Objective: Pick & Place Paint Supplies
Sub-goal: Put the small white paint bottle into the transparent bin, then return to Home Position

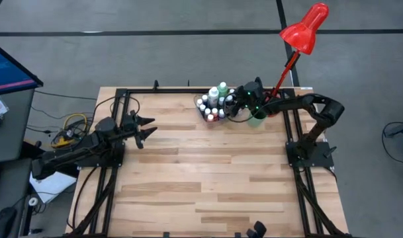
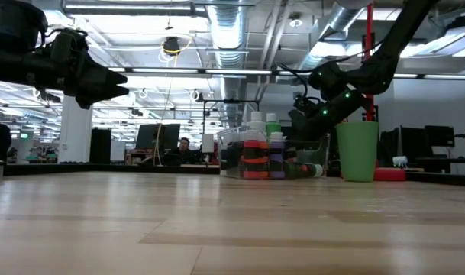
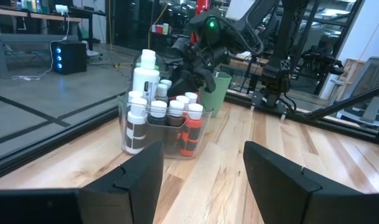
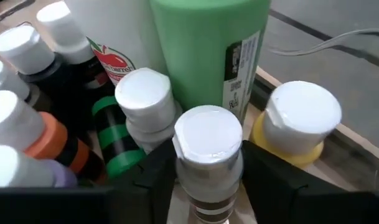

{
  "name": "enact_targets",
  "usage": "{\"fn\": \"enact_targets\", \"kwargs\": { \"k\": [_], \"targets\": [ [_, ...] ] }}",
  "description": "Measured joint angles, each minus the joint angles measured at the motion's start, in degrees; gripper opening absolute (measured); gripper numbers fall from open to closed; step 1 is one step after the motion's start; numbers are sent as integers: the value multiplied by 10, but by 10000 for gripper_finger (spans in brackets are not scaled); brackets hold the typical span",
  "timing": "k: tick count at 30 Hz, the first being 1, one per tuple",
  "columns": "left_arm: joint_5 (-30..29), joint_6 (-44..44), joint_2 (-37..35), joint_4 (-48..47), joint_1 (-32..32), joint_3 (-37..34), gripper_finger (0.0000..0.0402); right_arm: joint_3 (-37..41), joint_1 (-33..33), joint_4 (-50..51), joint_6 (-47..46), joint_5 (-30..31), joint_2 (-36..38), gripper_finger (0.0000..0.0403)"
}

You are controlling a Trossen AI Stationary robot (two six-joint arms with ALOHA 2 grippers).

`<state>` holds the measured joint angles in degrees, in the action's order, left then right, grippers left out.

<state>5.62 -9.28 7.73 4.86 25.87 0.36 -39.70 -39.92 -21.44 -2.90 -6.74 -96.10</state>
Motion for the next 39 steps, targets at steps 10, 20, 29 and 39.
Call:
{"fn": "enact_targets", "kwargs": {
  "k": [10, 20, 29, 39],
  "targets": [
    [0, 0, 0, 1, 0, 0, 209, 5, 0, 22, -15, -9, 40, 219],
    [0, 0, 0, 5, 0, 0, 209, -9, 12, 97, -17, -9, 158, 226],
    [0, 0, 0, 8, 0, 0, 209, -19, 66, 100, -18, -163, 377, 179],
    [0, 0, 0, 9, 0, 0, 209, 137, 94, 41, -67, -194, 563, 16]
  ]
}}
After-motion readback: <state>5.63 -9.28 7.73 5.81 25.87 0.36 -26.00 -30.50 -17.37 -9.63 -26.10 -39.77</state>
